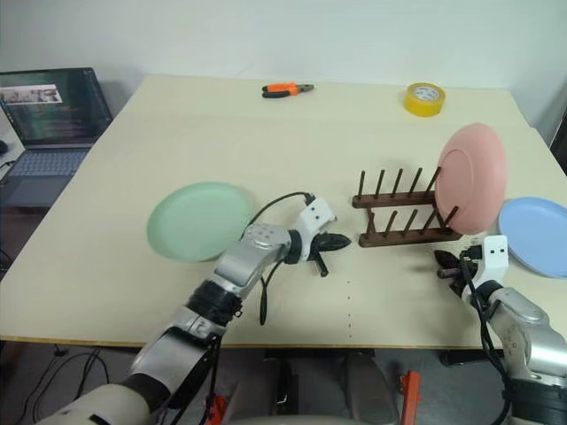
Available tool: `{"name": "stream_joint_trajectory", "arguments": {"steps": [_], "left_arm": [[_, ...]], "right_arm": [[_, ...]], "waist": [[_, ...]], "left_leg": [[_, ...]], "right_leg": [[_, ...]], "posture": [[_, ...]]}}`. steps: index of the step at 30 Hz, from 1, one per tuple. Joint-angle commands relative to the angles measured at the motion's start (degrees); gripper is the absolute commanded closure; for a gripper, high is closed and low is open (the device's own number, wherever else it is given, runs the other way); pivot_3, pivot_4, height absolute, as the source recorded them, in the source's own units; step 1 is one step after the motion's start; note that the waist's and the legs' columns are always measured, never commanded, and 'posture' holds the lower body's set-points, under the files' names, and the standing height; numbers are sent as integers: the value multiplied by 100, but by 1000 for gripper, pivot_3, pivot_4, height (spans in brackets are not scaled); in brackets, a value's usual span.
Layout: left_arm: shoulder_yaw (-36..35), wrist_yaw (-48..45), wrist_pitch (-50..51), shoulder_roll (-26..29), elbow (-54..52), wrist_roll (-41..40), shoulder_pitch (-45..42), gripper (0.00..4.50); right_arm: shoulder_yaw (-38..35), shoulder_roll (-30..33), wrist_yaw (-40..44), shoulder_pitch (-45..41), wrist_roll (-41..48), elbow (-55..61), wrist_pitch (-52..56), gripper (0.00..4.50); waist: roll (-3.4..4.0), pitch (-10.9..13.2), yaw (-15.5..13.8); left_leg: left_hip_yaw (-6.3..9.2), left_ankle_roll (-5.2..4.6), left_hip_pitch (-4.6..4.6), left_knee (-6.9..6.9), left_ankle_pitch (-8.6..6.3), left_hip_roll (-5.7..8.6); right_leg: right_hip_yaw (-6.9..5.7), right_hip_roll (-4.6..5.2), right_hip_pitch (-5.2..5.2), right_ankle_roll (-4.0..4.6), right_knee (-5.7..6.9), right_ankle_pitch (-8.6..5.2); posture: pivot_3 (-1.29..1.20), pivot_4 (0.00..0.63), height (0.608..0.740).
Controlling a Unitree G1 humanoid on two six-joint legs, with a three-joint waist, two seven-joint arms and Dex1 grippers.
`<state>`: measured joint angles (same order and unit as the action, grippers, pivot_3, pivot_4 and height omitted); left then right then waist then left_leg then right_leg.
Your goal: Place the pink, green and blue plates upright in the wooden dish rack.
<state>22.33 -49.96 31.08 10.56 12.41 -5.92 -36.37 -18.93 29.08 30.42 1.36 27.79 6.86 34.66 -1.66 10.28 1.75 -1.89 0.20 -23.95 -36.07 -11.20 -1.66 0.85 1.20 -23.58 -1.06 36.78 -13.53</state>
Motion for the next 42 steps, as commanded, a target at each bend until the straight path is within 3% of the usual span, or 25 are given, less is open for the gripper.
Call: {"name": "stream_joint_trajectory", "arguments": {"steps": [1,5,18,23,33,37,42], "left_arm": [[174,-463,197,121,-753,-269,80,4459],[295,-418,334,-63,-777,-260,61,4459],[299,1026,-167,-1121,932,476,-492,4459],[284,1121,-272,-1172,1044,509,-512,4459],[147,1386,-327,-1150,1097,610,-512,4459],[47,1414,-324,-1143,1044,575,-498,4459],[256,644,199,-668,30,325,-264,4459]], "right_arm": [[115,61,74,22,-35,-118,110,4465],[90,158,144,-28,-37,-183,118,4465],[-143,232,-34,86,-130,-123,-22,4465],[-79,19,-461,-108,-364,-368,-319,4465],[4,3,-562,-354,-605,-768,-631,4465],[-64,194,-201,-239,-399,-573,-460,4465],[-353,1043,958,321,485,193,429,4465]], "waist": [[0,0,-2],[0,0,-12],[-4,2,-46],[-4,2,-36],[-4,2,-33],[-4,2,-36],[4,2,-32]], "left_leg": [[4,0,0,0,0,-1],[7,0,3,-2,0,0],[6,0,0,-3,0,11],[3,0,2,-5,0,12],[1,0,2,-9,0,16],[2,0,2,-8,1,16],[1,0,-5,1,0,17]], "right_leg": [[1,-2,0,6,2,-4],[-1,-2,3,7,5,-5],[-8,0,5,-5,-1,-5],[-7,2,5,-10,-2,-2],[-2,5,8,-16,-2,1],[-4,4,8,-16,-1,1],[-3,4,1,-24,1,-4]], "posture": [[0,150,740],[0,150,740],[0,150,740],[0,150,740],[0,150,740],[0,150,740],[0,150,740]]}}
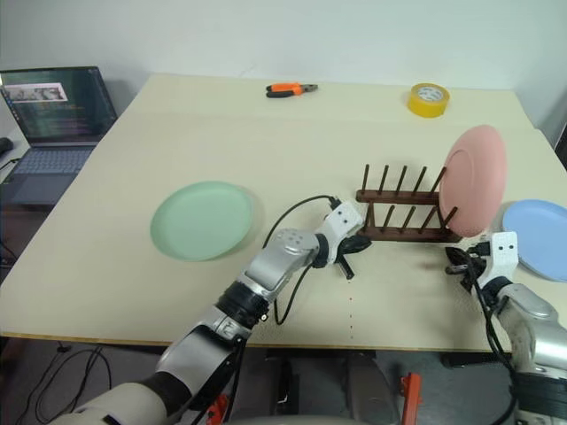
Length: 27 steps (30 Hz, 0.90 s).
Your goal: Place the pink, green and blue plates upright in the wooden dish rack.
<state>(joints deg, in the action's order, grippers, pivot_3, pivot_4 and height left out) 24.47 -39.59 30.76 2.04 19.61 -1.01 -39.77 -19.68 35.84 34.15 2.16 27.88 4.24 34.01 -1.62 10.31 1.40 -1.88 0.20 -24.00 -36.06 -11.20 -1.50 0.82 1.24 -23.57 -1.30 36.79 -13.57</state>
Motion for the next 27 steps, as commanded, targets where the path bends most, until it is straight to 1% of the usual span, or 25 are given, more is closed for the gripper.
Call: {"name": "stream_joint_trajectory", "arguments": {"steps": [1,3,4,6,7,8,9,10,12,13,15,20,21,22,27], "left_arm": [[29,-440,352,324,-933,-171,139,4459],[-69,-472,635,638,-1316,-169,235,4459],[-92,-488,731,737,-1445,-182,267,4459],[-152,-604,902,995,-1790,-271,344,4459],[-176,-645,981,1092,-1938,-314,370,4459],[-295,-775,1140,1330,-2231,-434,406,4459],[-375,-856,1259,1496,-2435,-529,427,4108],[-411,-887,1345,1593,-2563,-599,436,3908],[-585,-942,1469,1840,-2835,-737,465,3303],[-632,-959,1482,1948,-2928,-767,470,2905],[-704,-914,1521,1996,-2985,-841,466,2237],[-604,-722,1457,1951,-3026,-797,501,424],[-593,-711,1435,1950,-3049,-801,510,131],[-586,-726,1404,1962,-3078,-817,518,33],[-565,-786,1367,2014,-3153,-910,538,33]], "right_arm": [[-324,626,841,422,577,652,611,4465],[-418,1189,1356,807,527,875,602,4465],[-451,1365,1502,923,495,913,573,4465],[-519,1683,1661,1013,377,837,482,4465],[-555,1805,1742,1029,340,775,454,4465],[-630,2015,1891,988,316,672,440,4465],[-679,2150,2002,953,307,599,435,4115],[-704,2228,2079,926,297,535,416,3934],[-676,2322,2206,786,287,373,393,3311],[-625,2347,2253,717,254,280,370,2925],[-514,2339,2287,580,185,153,346,2244],[-361,2299,2329,421,105,34,315,488],[-358,2301,2343,412,88,16,309,236],[-362,2304,2350,410,64,3,303,76],[-412,2314,2311,496,-154,-37,157,76]], "waist": [[0,1,9],[6,1,14],[6,2,15],[-3,6,23],[-3,6,26],[-3,6,29],[-2,7,33],[-4,8,30],[-8,10,26],[-8,10,26],[-8,10,11],[-10,11,-10],[-10,11,-12],[-10,11,-14],[-10,11,-25]], "left_leg": [[2,1,2,2,-1,-2],[3,3,2,7,-3,-7],[6,4,1,7,-3,-6],[8,4,8,5,-3,-8],[9,4,8,2,-3,-8],[8,4,9,2,-3,-8],[5,4,11,-1,-3,-7],[4,4,11,-2,-3,-7],[8,5,12,-5,-3,-6],[6,5,11,-4,-3,-5],[5,5,10,-3,-3,-3],[4,5,1,-1,-4,0],[4,5,2,-1,-4,0],[5,5,2,-1,-4,0],[5,5,8,-3,-3,-1]], "right_leg": [[0,0,2,-7,3,-2],[0,-5,-3,-7,7,-2],[0,-5,-4,-7,9,-4],[-5,-11,-1,-6,9,-5],[-7,-12,-1,11,10,-15],[-5,-11,-1,17,11,-18],[-3,-8,0,17,13,-18],[-1,-7,-1,16,12,-17],[-4,-6,4,16,10,-17],[-3,-6,4,16,9,-18],[-2,-3,5,16,6,-18],[-2,1,5,14,0,-19],[-2,1,5,12,1,-19],[-2,1,5,11,2,-18],[-1,0,5,12,10,-19]], "posture": [[0,150,740],[0,150,740],[0,150,740],[0,150,740],[0,150,740],[0,150,740],[0,150,740],[0,150,740],[0,150,740],[0,150,740],[0,150,740],[0,150,740],[0,150,740],[0,150,740],[0,150,740]]}}
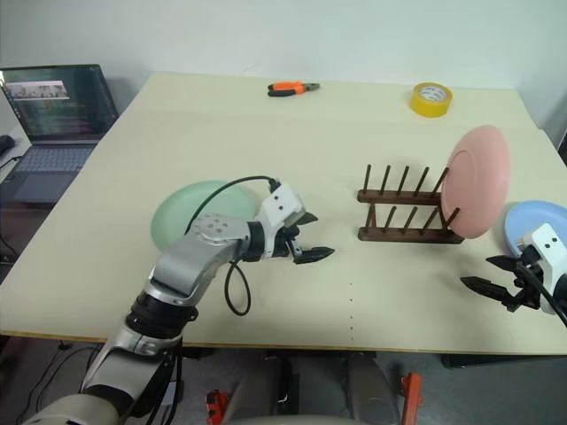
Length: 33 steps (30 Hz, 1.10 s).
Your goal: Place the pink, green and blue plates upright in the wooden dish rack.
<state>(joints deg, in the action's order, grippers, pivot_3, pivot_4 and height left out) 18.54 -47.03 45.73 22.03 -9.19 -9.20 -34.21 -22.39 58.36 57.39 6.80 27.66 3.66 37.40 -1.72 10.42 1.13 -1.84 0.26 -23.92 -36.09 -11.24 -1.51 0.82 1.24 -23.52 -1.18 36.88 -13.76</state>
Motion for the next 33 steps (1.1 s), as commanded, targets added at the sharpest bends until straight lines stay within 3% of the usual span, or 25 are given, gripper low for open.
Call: {"name": "stream_joint_trajectory", "arguments": {"steps": [1,33], "left_arm": [[56,-52,-147,30,-272,-79,-13,33],[274,-403,-674,40,227,-17,-230,33]], "right_arm": [[-153,55,-21,55,-157,13,-205,76],[-587,-352,-406,709,-172,548,-214,76]], "waist": [[0,0,3],[4,-2,-12]], "left_leg": [[-1,0,1,0,0,0],[-3,0,2,-3,0,0]], "right_leg": [[0,0,0,0,0,0],[3,-1,2,-1,3,1]], "posture": [[0,150,740],[0,150,740]]}}
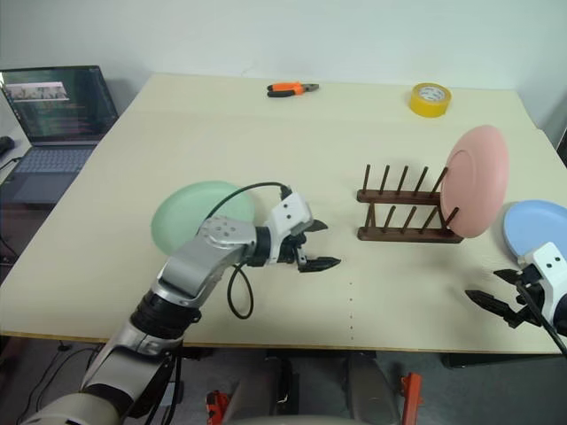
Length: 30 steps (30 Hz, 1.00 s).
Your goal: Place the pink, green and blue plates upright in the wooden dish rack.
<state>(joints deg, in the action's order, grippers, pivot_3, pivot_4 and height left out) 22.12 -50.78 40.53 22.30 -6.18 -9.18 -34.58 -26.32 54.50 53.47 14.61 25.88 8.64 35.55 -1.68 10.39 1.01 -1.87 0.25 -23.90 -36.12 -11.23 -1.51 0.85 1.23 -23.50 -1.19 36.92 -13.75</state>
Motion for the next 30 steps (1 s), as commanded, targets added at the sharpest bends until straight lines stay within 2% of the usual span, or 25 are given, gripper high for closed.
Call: {"name": "stream_joint_trajectory", "arguments": {"steps": [1,7,13,16,20,23,26,30], "left_arm": [[-166,-33,-157,46,-60,-48,-218,33],[-890,-303,-48,630,-146,-412,-386,33],[-1940,-915,-17,1972,-225,-945,-213,33],[-2522,-1054,-75,2470,50,-1130,-112,33],[-2904,-820,-472,3093,1094,-749,-40,33],[-2978,-418,-664,3177,2134,-508,-287,33],[-2733,374,-697,2910,3443,-19,-793,33],[-2351,449,-1098,2459,4330,319,-1162,33]], "right_arm": [[-168,57,-9,-111,-6,18,-30,76],[-176,211,77,-330,-32,-51,-52,76],[-623,393,448,50,82,365,-48,76],[-959,511,692,161,187,673,15,76],[-1346,694,873,-210,601,1134,172,76],[-1245,775,825,-693,947,1435,367,76],[-693,804,633,-1183,1053,1732,460,76],[-108,775,423,-1672,1152,2019,614,76]], "waist": [[0,0,0],[0,0,27],[1,0,40],[1,0,37],[-2,1,54],[-4,2,53],[-21,1,28],[-24,-1,-91]], "left_leg": [[1,0,0,0,0,0],[2,0,3,0,0,-4],[4,0,2,7,0,-10],[3,1,2,6,-1,-8],[-2,2,10,1,-1,-10],[-3,2,17,0,0,-12],[0,3,16,-1,0,-15],[-12,3,-3,1,0,-8]], "right_leg": [[0,0,0,0,0,0],[-1,-4,0,2,6,-1],[-5,-8,-3,-1,6,0],[-7,-4,-2,2,4,-2],[-4,-2,0,4,5,-2],[-7,2,3,4,6,-1],[-15,7,6,5,6,0],[-14,16,-3,4,-1,0]], "posture": [[0,150,740],[0,150,740],[0,150,740],[0,150,740],[0,150,740],[0,150,740],[0,150,740],[0,150,740]]}}
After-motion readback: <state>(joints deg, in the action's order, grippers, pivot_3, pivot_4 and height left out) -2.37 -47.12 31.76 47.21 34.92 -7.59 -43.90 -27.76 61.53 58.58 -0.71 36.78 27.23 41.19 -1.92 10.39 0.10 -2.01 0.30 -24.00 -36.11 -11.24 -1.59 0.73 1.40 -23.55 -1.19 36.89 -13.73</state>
